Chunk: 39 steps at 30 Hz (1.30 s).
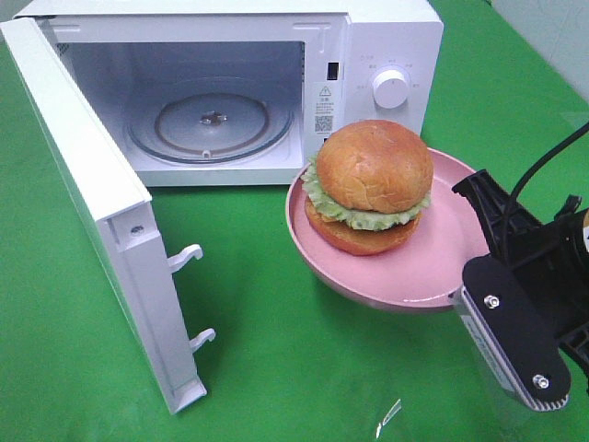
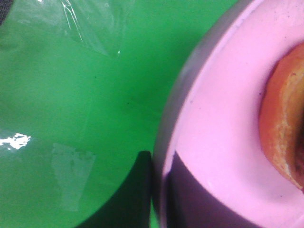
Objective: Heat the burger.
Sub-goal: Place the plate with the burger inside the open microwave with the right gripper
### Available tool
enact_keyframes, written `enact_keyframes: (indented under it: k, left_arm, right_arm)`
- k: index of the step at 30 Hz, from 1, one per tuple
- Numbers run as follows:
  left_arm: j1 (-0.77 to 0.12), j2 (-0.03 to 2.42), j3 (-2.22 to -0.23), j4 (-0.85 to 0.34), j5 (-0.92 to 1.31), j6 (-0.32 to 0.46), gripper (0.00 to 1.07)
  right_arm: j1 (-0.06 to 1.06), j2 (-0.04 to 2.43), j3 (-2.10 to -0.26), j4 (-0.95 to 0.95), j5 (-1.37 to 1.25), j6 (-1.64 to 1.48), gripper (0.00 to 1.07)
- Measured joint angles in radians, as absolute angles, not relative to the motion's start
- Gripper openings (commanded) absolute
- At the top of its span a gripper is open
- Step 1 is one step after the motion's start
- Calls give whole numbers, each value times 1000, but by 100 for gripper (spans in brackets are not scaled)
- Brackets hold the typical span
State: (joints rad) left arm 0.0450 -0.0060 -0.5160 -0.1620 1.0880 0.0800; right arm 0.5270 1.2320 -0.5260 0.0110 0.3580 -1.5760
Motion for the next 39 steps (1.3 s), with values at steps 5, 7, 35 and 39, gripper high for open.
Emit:
enact_keyframes:
  k: [5,7,35,39]
  left_arm:
    - [45,-6,-516,-162,1088,80,100]
    - [45,-6,-516,-162,1088,80,100]
    - [45,-6,-516,-162,1088,80,100]
    - [45,-6,-516,-162,1088,80,100]
  right_arm:
    - [529,1236,-526,-6,358,-1594,0]
    - [529,1237,-526,-17,355,-1592,0]
    - [630,1401,-677,-59,332,-1533,0]
    - [640,1422,-706,-58,331,-1529,0]
